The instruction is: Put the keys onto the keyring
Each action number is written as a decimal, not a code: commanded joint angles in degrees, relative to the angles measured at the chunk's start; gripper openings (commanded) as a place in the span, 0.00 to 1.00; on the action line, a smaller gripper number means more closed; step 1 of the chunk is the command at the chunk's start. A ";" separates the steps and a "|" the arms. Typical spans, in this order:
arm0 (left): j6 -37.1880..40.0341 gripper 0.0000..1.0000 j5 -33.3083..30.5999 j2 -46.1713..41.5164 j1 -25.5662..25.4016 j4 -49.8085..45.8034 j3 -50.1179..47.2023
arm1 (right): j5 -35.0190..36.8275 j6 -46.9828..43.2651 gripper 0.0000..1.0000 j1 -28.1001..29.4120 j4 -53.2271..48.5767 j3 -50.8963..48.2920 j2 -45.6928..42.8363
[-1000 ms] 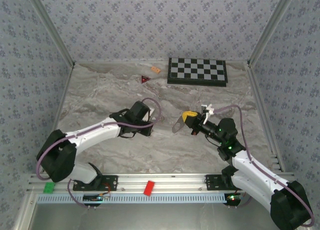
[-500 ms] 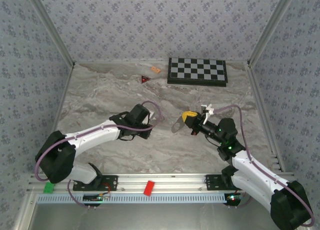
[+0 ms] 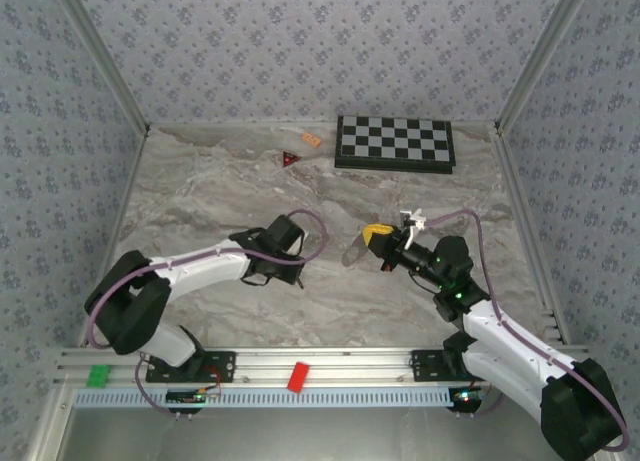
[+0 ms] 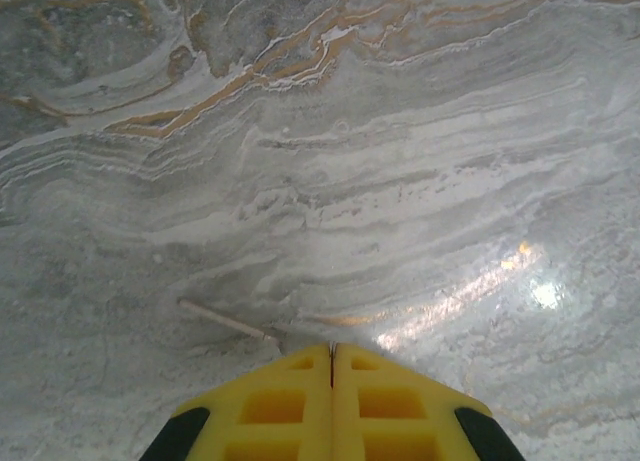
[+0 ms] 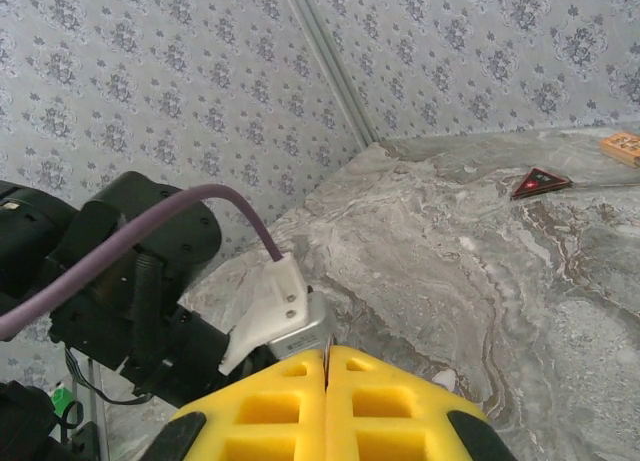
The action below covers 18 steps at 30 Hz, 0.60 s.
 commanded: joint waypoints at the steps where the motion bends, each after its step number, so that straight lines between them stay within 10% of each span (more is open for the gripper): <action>1: 1.20 0.04 -0.80 3.02 -0.33 0.49 3.59 | -0.06 -0.89 0.00 0.30 1.87 0.31 -0.52; 10: 1.12 0.05 -0.15 8.90 -0.37 2.01 5.28 | 0.11 -1.07 0.00 0.27 1.50 0.34 -0.69; 18: 0.71 0.34 0.86 7.72 -0.24 0.89 6.67 | 0.30 -1.21 0.00 0.27 1.28 0.35 -0.74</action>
